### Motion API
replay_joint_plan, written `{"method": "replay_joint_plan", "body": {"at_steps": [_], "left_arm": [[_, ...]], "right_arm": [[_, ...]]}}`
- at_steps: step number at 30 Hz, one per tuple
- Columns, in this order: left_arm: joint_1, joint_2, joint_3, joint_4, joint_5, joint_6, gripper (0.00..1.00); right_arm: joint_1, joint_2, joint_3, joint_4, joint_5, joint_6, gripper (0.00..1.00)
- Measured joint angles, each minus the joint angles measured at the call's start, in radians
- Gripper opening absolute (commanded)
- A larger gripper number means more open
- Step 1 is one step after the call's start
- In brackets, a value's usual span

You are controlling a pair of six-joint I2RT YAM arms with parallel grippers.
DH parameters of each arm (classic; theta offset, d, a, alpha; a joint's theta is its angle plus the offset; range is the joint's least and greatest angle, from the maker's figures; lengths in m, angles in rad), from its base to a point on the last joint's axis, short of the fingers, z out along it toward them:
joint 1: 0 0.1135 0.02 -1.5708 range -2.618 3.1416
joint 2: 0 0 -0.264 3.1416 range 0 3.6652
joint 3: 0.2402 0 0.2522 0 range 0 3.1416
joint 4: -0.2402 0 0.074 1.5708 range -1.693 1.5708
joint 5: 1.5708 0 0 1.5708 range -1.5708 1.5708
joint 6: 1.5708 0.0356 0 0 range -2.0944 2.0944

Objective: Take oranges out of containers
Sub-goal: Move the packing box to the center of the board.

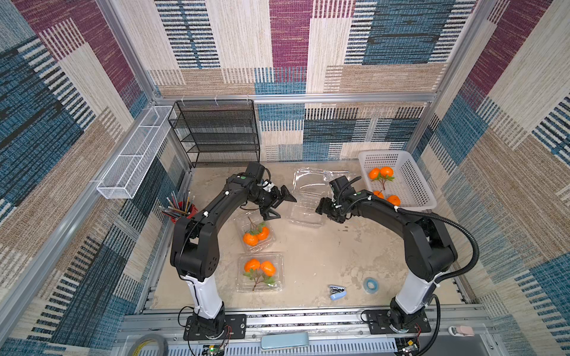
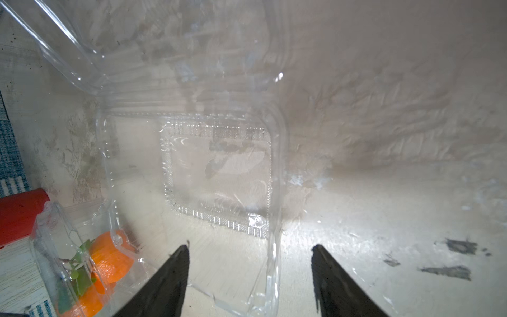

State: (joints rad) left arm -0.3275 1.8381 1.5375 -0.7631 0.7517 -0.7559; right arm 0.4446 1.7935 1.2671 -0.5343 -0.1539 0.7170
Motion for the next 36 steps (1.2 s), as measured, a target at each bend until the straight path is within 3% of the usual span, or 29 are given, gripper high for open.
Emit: {"method": "replay_joint_plan", "body": {"at_steps": [7,15,24,36], "left_arm": [[0.005,-0.013,-0.001,0.005,0.025,0.003,0.99],[0.013,-0.031,-0.032,0.008,0.043,0.019,0.99],[0.057,-0.026,-0.027,0.007,0.071,0.023,0.99],[0.083,-0.037,-0.015,-0.018,0.072,0.052,0.99]], "right_arm": [[0.020,0.052,0.019,-0.011,0.029,0.000,0.52],[0.062,0.144,0.108,-0.033,0.103,-0.027,0.25],[0.076,0.249,0.248,-0.070,0.165,-0.063,0.11],[0.084,0.470,0.646,-0.187,0.214,-0.126,0.08]]}}
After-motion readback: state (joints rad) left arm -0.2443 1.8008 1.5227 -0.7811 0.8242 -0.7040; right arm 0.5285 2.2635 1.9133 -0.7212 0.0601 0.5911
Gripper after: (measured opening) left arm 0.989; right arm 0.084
